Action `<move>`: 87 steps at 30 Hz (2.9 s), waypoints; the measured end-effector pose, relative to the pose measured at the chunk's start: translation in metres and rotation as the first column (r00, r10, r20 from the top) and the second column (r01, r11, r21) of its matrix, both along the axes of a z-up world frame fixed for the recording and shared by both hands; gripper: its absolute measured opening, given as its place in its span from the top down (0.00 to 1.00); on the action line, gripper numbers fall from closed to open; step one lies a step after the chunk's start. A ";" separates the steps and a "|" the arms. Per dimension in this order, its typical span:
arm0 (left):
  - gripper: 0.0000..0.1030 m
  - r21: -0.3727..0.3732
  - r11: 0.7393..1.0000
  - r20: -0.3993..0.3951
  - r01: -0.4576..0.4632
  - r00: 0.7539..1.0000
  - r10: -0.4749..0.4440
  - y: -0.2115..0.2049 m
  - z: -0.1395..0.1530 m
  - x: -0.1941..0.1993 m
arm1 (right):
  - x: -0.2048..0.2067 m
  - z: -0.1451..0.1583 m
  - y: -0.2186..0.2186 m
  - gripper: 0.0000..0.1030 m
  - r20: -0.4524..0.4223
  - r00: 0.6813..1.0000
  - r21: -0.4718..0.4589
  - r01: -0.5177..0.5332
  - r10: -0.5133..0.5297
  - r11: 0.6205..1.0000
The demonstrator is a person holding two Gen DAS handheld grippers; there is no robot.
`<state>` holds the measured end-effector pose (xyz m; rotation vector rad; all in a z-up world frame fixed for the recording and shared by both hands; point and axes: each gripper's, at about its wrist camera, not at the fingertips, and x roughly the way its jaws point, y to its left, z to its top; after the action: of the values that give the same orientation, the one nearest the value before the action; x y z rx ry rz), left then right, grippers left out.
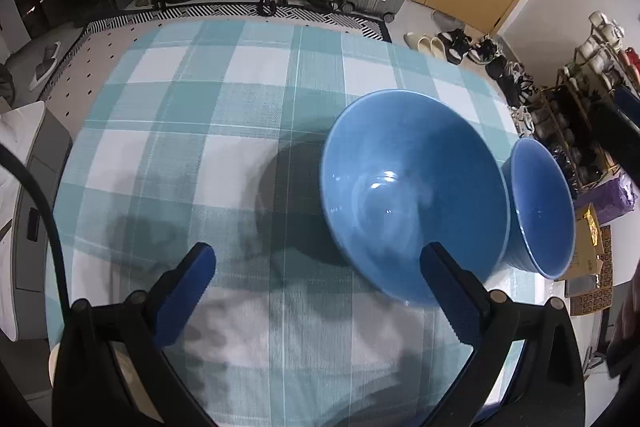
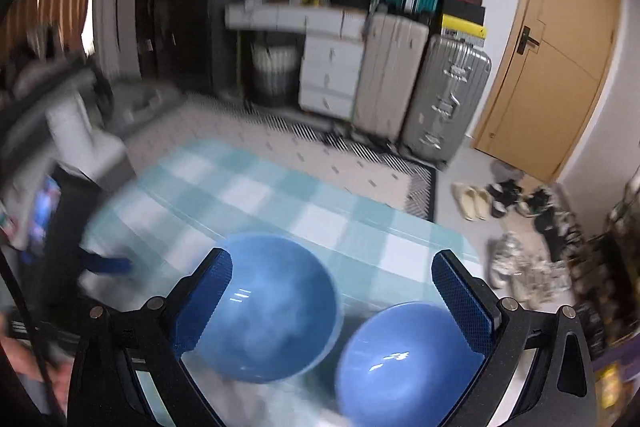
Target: Organize plates and bowls
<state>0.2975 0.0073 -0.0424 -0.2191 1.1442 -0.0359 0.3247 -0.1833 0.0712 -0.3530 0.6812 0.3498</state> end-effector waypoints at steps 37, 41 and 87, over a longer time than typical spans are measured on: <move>0.53 -0.103 0.994 -0.095 0.022 0.995 -0.032 0.002 -0.043 0.036 | 0.117 -0.144 0.046 0.79 -0.449 0.893 -0.269 -0.090 -0.042 0.959; 0.81 -0.080 0.994 -0.097 0.074 0.992 -0.082 -0.007 -0.045 0.034 | 0.115 -0.143 0.043 0.80 -0.444 0.895 -0.245 -0.070 -0.048 0.967; 0.94 0.021 0.994 -0.198 0.112 0.974 -0.105 0.023 -0.046 0.001 | 0.067 -0.163 0.043 0.88 -0.656 0.751 -0.060 0.054 -0.080 0.997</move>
<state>0.2981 0.0300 -0.0883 -0.1331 1.3527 -0.0942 0.3920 -0.1405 -0.0913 -0.2316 1.4016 0.3946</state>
